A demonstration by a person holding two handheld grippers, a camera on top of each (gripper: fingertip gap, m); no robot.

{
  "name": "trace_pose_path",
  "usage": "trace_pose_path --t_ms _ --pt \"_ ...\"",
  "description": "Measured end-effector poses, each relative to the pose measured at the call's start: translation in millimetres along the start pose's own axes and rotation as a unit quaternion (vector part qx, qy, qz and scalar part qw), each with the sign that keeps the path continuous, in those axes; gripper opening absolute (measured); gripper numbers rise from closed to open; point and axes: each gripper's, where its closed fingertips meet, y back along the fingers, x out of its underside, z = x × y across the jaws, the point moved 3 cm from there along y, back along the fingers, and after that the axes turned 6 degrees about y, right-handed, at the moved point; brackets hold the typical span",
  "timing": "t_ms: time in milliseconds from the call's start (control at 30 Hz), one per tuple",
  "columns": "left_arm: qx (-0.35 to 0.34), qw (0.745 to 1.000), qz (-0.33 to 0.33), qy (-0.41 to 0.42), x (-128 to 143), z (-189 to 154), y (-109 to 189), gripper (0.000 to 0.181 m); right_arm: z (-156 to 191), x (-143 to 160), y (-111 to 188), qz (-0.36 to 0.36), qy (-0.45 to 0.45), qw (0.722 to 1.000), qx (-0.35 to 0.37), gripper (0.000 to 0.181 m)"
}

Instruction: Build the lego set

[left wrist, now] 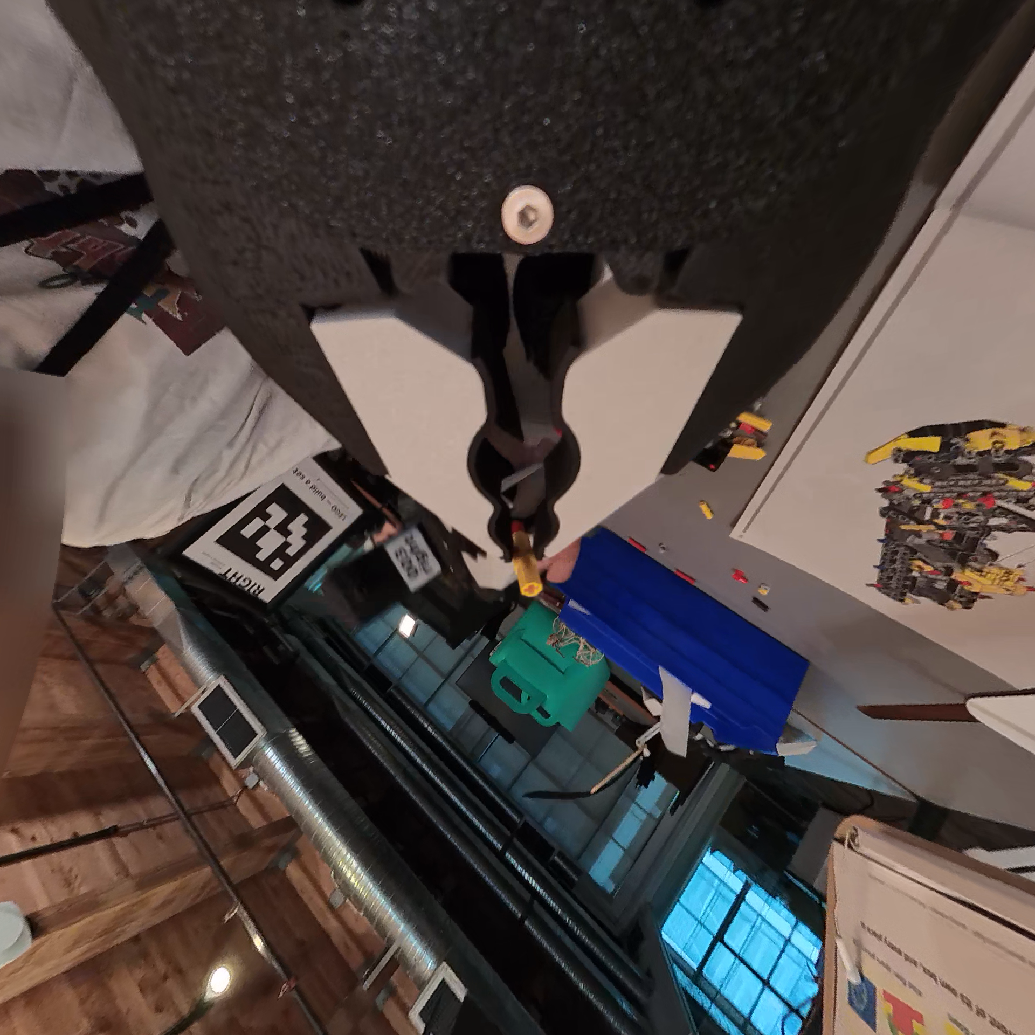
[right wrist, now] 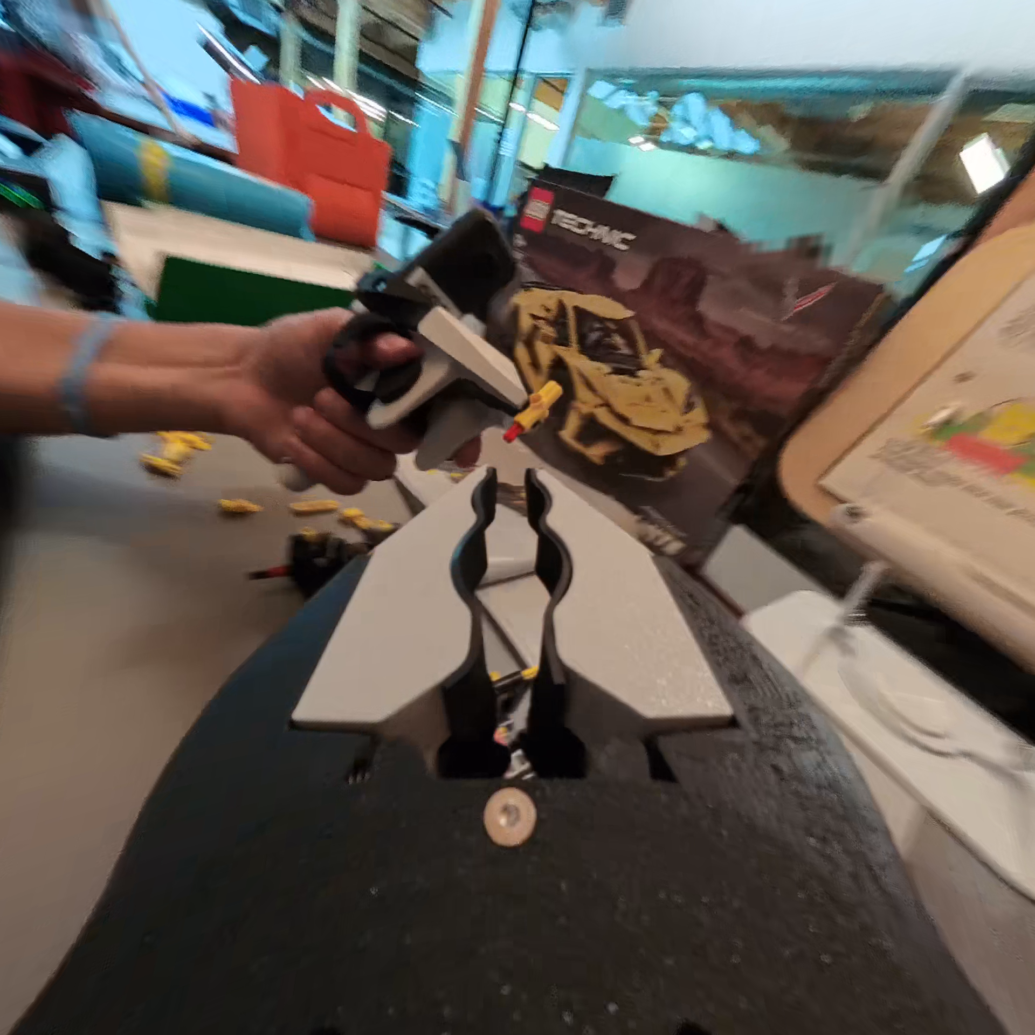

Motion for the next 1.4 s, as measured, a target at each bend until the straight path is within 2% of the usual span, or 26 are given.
trace_pose_path --t_ms 67,167,233,300,467,667,733,800,900,1033,1133,1267,1400 --pt "-0.001 0.999 0.035 0.003 6 0 3 0.007 -2 0 7 -0.011 -0.089 0.993 -0.076 0.010" --pt "0.004 0.996 0.092 0.020 18 -3 5 0.008 -2 -3 19 -0.048 -0.193 0.963 -0.180 0.015" --pt "0.009 0.992 0.119 0.034 25 -5 4 0.008 -4 -6 21 -0.082 -0.229 0.949 -0.202 0.018" --pt "0.022 0.988 0.148 0.050 34 -9 3 0.008 0 -2 18 -0.081 -0.231 0.948 -0.206 0.018" --pt "0.007 0.977 0.204 0.060 52 -5 3 0.008 28 18 7 -0.008 -0.202 0.946 -0.253 0.027" --pt "0.002 0.965 0.253 0.069 66 -4 10 0.008 37 16 10 -0.002 -0.199 0.940 -0.279 0.024" --pt "-0.029 0.968 0.242 0.053 59 3 13 0.008 31 18 11 0.006 -0.185 0.948 -0.258 0.021" --pt "-0.052 0.976 0.208 0.037 46 8 17 0.008 11 19 12 0.005 -0.186 0.960 -0.208 0.016" --pt "-0.089 0.984 0.149 0.029 25 18 26 0.007 -31 27 14 0.000 -0.214 0.973 -0.090 0.010" --pt "-0.140 0.987 0.076 0.029 3 34 37 0.007 -69 49 20 0.026 -0.236 0.971 0.034 0.011" --pt "-0.162 0.984 0.060 0.033 -1 42 43 0.007 -78 55 21 0.025 -0.263 0.963 0.063 0.009" --pt "-0.168 0.983 0.063 0.034 0 45 42 0.007 -74 60 18 0.037 -0.292 0.954 0.049 0.008" --pt "-0.158 0.985 0.060 0.040 1 42 37 0.007 -67 57 15 0.048 -0.273 0.960 0.040 0.008"
